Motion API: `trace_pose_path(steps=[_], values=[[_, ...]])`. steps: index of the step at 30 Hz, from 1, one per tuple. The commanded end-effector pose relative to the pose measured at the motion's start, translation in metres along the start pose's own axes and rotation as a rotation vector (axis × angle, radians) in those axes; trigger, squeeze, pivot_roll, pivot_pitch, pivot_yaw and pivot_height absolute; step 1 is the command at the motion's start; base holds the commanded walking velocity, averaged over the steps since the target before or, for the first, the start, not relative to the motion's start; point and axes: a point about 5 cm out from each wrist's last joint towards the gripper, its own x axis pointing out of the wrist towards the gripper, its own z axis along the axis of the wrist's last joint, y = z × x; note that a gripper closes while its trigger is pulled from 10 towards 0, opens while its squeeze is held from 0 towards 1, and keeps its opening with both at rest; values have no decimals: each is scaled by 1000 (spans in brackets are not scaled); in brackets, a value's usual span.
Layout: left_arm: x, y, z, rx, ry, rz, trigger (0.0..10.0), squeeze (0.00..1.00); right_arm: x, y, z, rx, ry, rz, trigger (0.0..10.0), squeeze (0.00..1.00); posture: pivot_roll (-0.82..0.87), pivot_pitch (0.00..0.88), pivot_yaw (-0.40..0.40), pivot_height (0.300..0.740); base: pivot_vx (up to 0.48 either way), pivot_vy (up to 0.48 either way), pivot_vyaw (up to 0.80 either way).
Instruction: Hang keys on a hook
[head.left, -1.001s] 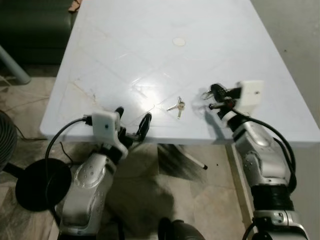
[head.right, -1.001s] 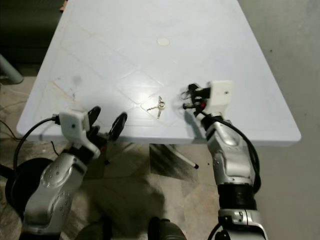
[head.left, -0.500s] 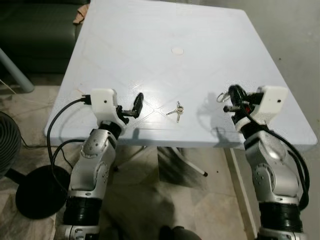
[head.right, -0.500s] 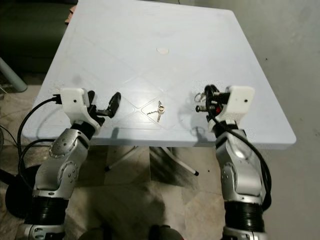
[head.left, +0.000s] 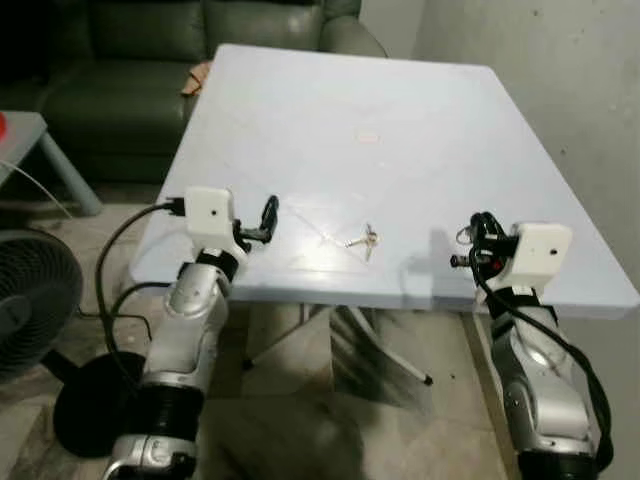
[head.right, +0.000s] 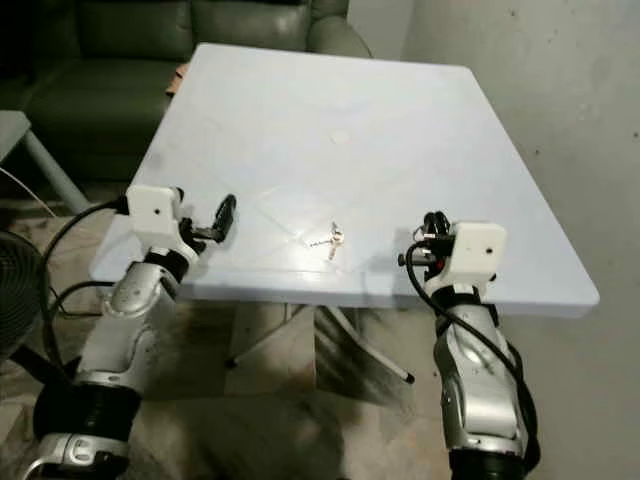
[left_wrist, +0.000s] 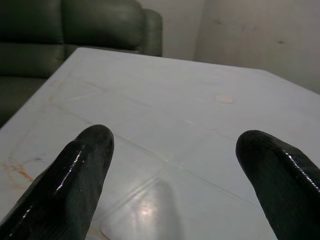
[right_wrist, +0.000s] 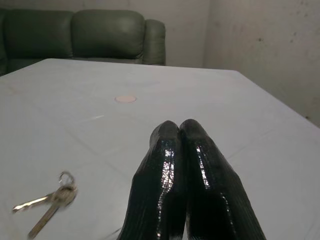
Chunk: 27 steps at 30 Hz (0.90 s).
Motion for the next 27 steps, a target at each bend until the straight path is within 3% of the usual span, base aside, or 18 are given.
trace_pose_path(steps=[1,7,13,15,21,27], values=[[3,-2,1,-11,-17,-26,10000,0,-2,-1,-4,-21,5,-9,10000,0,-10,23,-26,740,0,0,0],[3,-4,-20,-65,41,-38,10000,0,-7,-8,-20,-54,37,-52,10000,0,-24,2,-11,740,0,0,0],[7,0,-19,-65,39,-28,10000,0,-4,-8,-20,-29,51,-65,10000,0,-35,0,0,740,0,0,0],[12,2,-15,-72,37,-20,10000,0,0,-8,-20,-60,66,-60,10000,0,-40,0,3,740,0,0,0],[24,10,-6,-73,28,-5,10000,0,6,-6,-19,-63,57,-65,10000,0,-47,0,9,740,0,0,-783],[25,13,-8,-54,34,2,10000,0,3,-1,-25,-71,73,-64,10000,0,-46,0,12,740,0,0,-784]])
